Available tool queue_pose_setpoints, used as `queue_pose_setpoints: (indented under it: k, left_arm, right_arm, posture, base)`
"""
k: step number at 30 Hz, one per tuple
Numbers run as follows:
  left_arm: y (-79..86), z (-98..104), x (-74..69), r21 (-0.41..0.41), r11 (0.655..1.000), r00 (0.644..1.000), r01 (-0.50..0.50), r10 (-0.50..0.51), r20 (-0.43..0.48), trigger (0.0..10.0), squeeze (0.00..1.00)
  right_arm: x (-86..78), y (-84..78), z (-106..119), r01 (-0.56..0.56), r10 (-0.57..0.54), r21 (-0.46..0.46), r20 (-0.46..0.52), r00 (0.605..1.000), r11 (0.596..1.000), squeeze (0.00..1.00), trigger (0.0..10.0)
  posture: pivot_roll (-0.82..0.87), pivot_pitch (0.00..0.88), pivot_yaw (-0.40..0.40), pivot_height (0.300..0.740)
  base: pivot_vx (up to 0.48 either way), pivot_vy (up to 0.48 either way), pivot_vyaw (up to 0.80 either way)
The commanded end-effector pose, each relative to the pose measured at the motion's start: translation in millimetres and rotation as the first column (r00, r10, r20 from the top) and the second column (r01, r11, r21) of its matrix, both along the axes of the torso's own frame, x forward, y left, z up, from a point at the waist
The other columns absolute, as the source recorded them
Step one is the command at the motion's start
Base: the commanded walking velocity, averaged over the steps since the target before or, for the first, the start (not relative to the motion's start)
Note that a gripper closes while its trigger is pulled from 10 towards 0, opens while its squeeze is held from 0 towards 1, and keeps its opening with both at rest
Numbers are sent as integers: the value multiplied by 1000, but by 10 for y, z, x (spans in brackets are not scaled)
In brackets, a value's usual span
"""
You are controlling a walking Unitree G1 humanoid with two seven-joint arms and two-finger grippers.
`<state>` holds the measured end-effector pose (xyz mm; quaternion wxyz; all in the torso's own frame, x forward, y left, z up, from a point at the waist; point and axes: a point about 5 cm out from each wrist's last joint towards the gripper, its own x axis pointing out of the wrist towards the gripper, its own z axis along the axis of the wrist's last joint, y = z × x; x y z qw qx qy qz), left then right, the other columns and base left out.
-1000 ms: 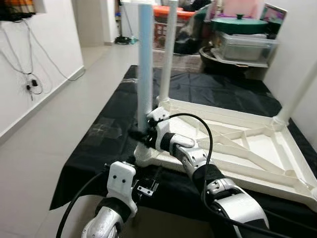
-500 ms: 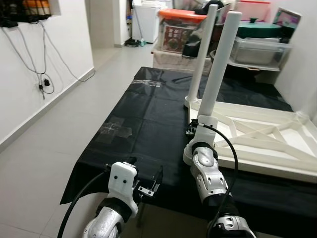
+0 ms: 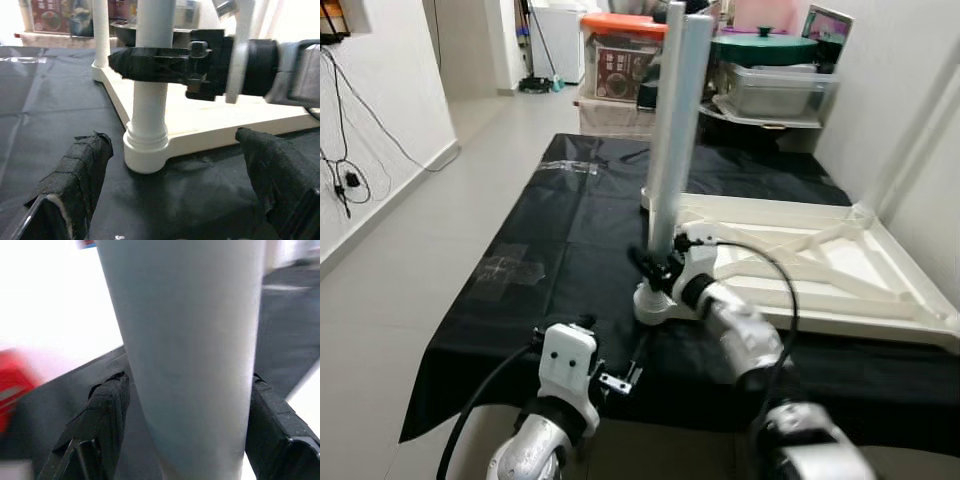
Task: Building children table
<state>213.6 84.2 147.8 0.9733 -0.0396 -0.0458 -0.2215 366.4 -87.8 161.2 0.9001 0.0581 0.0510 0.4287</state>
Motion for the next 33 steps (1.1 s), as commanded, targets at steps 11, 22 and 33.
queue_pose_setpoints:
  k: [11, 22, 33]
  left_arm:
    - [-12, -6, 4, 3, 1000, 1000, -6, 6, -2, 10000, 0]
    - [9, -11, 21, 2, 1000, 1000, -13, 13, 0, 10000, 0]
    - [-19, -11, 27, 1, 1000, 1000, -2, 2, -1, 10000, 0]
  right_arm:
    - [-159, 499, -130, -398, 397, -105, -29, 917, 911, 0, 0]
    - [134, -12, -206, 566, -568, -99, 7, 823, 819, 0, 0]
    - [-208, -242, -252, 910, -911, -66, 24, 412, 410, 0, 0]
  posture:
    - [157, 0, -109, 740]
    - [134, 0, -100, 740]
    - [137, 0, -101, 740]
  base:
    - [0, 0, 0]
    - [0, 0, 0]
    - [0, 0, 0]
